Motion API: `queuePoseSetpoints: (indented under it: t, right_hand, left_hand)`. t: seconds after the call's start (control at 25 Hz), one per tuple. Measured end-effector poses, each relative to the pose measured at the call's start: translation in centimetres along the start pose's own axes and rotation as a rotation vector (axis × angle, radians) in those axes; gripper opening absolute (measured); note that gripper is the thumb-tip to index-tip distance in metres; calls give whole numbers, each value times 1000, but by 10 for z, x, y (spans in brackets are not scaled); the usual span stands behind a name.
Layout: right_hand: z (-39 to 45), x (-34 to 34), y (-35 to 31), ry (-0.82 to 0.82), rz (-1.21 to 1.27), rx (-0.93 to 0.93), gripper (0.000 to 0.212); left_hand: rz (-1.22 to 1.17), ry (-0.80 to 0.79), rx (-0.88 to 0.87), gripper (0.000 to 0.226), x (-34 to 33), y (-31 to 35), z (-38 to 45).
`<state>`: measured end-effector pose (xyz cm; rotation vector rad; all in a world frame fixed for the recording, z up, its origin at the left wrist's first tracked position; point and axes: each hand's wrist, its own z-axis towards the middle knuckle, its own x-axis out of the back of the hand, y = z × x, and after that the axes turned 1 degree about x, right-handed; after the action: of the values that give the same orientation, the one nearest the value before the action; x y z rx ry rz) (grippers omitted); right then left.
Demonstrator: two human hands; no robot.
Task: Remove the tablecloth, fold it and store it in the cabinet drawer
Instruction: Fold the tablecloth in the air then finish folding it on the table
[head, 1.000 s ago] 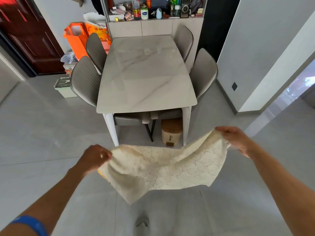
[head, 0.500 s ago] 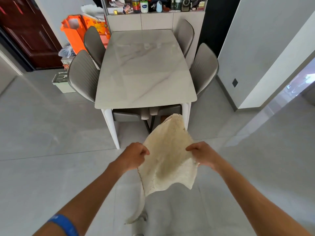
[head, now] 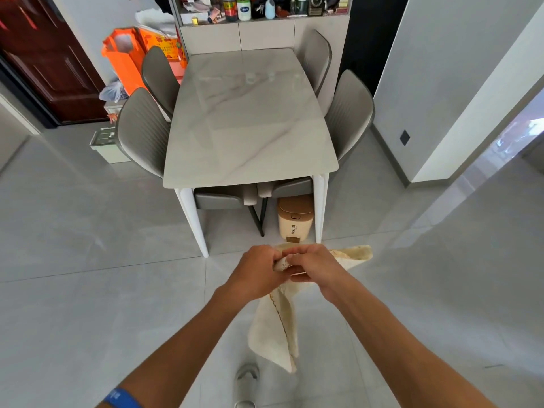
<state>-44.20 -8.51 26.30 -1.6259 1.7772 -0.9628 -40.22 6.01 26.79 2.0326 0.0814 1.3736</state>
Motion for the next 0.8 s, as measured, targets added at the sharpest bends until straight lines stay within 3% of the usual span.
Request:
queuePoseSetpoints:
  t: [0.08,0.16,0.36,0.48,0.64,0.8]
  right_hand:
    - [-3,2,-4,-69,-4,1,18]
    - [-6,10,-6,-81,-86,22,21]
    - [-21,45,28,71,-942,26,42]
    - [-21,62,66,146,-1244,-8,46]
    - [-13,84,95,300,-1317,-22,34]
    - [-3,107,89,444,-1377,188,30]
  left_hand:
    - [-1,77,-9,19,0,-3,1]
    - [-5,50,-22,18,4,-7,2]
    - [-85,65,21,32,22,-15,5]
    - [-88,40,15,40,39,-23,9]
    - [-56,-21,-63,48,60,-31,10]
    - [-18,-12,-89,34,85,-39,13]
